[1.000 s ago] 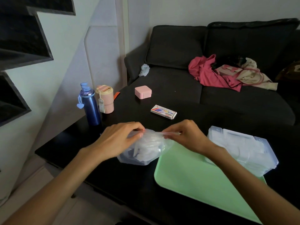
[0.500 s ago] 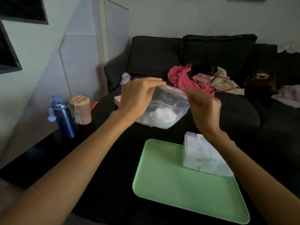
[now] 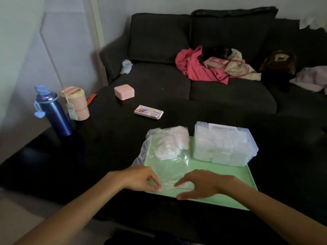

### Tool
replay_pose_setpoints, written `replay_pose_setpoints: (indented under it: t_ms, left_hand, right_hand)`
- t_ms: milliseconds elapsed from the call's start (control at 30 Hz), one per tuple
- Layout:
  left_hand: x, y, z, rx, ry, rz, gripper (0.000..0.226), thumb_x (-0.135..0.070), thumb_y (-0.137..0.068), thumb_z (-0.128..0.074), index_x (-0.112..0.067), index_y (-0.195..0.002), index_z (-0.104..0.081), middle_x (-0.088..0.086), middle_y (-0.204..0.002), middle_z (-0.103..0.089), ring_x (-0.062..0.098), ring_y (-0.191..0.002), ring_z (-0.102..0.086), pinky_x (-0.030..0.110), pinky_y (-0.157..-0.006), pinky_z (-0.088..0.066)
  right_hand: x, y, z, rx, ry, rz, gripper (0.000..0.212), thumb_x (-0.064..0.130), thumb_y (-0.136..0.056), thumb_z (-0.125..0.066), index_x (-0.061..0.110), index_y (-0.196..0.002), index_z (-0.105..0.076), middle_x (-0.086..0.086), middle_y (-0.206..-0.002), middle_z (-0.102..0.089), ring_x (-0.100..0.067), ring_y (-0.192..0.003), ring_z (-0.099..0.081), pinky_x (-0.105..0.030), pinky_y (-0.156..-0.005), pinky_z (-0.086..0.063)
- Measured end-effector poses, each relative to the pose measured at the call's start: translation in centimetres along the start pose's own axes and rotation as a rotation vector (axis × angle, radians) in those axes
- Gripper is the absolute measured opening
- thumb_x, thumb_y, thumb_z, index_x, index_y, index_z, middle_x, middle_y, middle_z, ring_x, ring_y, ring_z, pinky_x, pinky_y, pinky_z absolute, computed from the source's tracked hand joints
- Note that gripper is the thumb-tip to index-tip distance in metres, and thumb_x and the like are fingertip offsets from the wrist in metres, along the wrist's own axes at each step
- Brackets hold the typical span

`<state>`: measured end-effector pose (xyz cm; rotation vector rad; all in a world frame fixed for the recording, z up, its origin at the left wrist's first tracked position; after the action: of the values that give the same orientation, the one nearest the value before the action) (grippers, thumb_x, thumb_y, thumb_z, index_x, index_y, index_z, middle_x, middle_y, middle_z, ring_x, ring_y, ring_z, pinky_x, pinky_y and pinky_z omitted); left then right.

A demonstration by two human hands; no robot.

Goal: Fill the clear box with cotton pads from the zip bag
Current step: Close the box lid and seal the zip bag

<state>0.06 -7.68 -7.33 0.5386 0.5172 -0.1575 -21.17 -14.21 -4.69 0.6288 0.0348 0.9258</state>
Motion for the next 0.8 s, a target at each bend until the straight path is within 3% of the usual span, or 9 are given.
replay_pose_setpoints:
  t_ms: [67,133,233,333,400,533,633,733,800]
  left_hand:
    - [-0.2,-0.1,0.6,-0.015,0.011,-0.021,0.032,-0.053,-0.083,-0.061,-0.037,-0.111,-0.067,-0.022,-0.121,-0.062,-0.002,-0.111,-0.056,0.022,-0.096,-0.044]
    - [-0.4,-0.4,1.0,-0.046,-0.008,-0.032,0.028,-0.053,-0.081,-0.064,-0.037,-0.104,-0.07,-0.022,-0.113,-0.066,-0.005,-0.104,-0.06,0.021,-0.09,-0.047]
    - [-0.9,-0.6,1.0,-0.019,0.049,-0.035,0.037,-0.06,-0.082,-0.058,-0.032,-0.099,-0.073,-0.02,-0.11,-0.068,-0.009,-0.099,-0.06,0.018,-0.089,-0.048]
    - [-1.1,-0.8,0.5,-0.024,-0.109,-0.043,0.031,-0.053,-0.081,-0.063,-0.031,-0.1,-0.072,-0.018,-0.113,-0.066,-0.006,-0.097,-0.06,0.023,-0.09,-0.047]
    - [-1.1,-0.8,0.2,-0.098,-0.25,-0.051,0.03,-0.052,-0.075,-0.068,-0.034,-0.099,-0.068,-0.018,-0.108,-0.062,-0.001,-0.095,-0.057,0.029,-0.09,-0.044]
    - [-1.6,-0.7,-0.2,-0.183,-0.329,-0.058,0.038,-0.059,-0.068,-0.069,-0.034,-0.097,-0.063,-0.022,-0.088,-0.051,0.002,-0.085,-0.051,0.02,-0.072,-0.036]
    - [-1.3,-0.8,2.2,-0.112,-0.111,0.071,0.045,-0.073,-0.062,-0.064,-0.038,-0.091,-0.067,-0.028,-0.077,-0.058,-0.005,-0.075,-0.057,0.017,-0.062,-0.037]
    - [-0.3,-2.1,7.6,-0.578,0.084,0.163,0.039,-0.068,-0.078,-0.053,-0.032,-0.077,-0.068,-0.016,-0.071,-0.068,0.002,-0.068,-0.064,0.025,-0.062,-0.045]
    - [1.0,-3.9,10.8,-0.791,0.107,0.291,0.032,-0.058,-0.087,-0.05,-0.031,-0.093,-0.067,-0.011,-0.092,-0.07,0.012,-0.087,-0.065,0.029,-0.07,-0.044]
  right_hand:
    - [0.3,-0.2,1.2,-0.072,-0.175,-0.037,0.059,0.072,-0.085,-0.035,0.032,-0.119,-0.062,0.004,-0.128,-0.06,-0.017,-0.114,-0.056,-0.035,-0.098,-0.041]
    - [0.4,-0.8,2.9,-0.401,-0.115,-0.045,0.041,0.058,-0.091,-0.043,0.028,-0.105,-0.068,0.004,-0.111,-0.066,-0.017,-0.101,-0.061,-0.029,-0.084,-0.046]
    - [0.4,-2.6,4.1,-0.66,0.026,-0.029,0.038,0.038,-0.087,-0.06,0.026,-0.123,-0.056,0.001,-0.126,-0.053,-0.019,-0.116,-0.049,-0.032,-0.087,-0.046]
    - [0.3,-5.6,3.8,-0.439,0.095,-0.113,0.098,0.046,-0.074,-0.074,0.024,-0.149,-0.015,-0.01,-0.157,-0.006,-0.032,-0.143,-0.011,-0.046,-0.112,-0.028]
    - [0.3,-6.9,3.0,-0.291,0.168,-0.157,0.124,0.051,-0.067,-0.077,0.022,-0.15,0.01,-0.013,-0.155,0.021,-0.036,-0.143,0.015,-0.053,-0.115,-0.008]
    - [-0.1,-7.5,1.9,-0.287,0.197,-0.18,0.134,0.055,-0.064,-0.078,0.022,-0.146,0.023,-0.013,-0.15,0.034,-0.037,-0.139,0.026,-0.055,-0.113,0.001]
    - [-0.2,-6.9,1.4,-0.357,0.173,-0.163,0.135,0.05,-0.063,-0.08,0.026,-0.145,0.025,-0.012,-0.15,0.036,-0.04,-0.137,0.027,-0.059,-0.111,0.001]
    - [-0.1,-6.4,1.4,-0.329,0.186,-0.166,0.135,0.049,-0.063,-0.08,0.03,-0.144,0.025,-0.012,-0.15,0.034,-0.043,-0.138,0.023,-0.059,-0.111,-0.001]
    - [-0.2,-6.4,1.6,-0.295,0.212,-0.173,0.132,0.051,-0.064,-0.079,0.029,-0.145,0.023,-0.013,-0.151,0.032,-0.043,-0.139,0.021,-0.057,-0.113,-0.003]
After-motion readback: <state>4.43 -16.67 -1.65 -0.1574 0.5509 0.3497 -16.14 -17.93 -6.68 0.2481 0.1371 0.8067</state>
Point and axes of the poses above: each hand's wrist, its own y-axis away from the middle knuckle, its own z-axis out of the back of the hand, x = y × z, the point moved 2 cm from there along -y, towards the middle knuckle
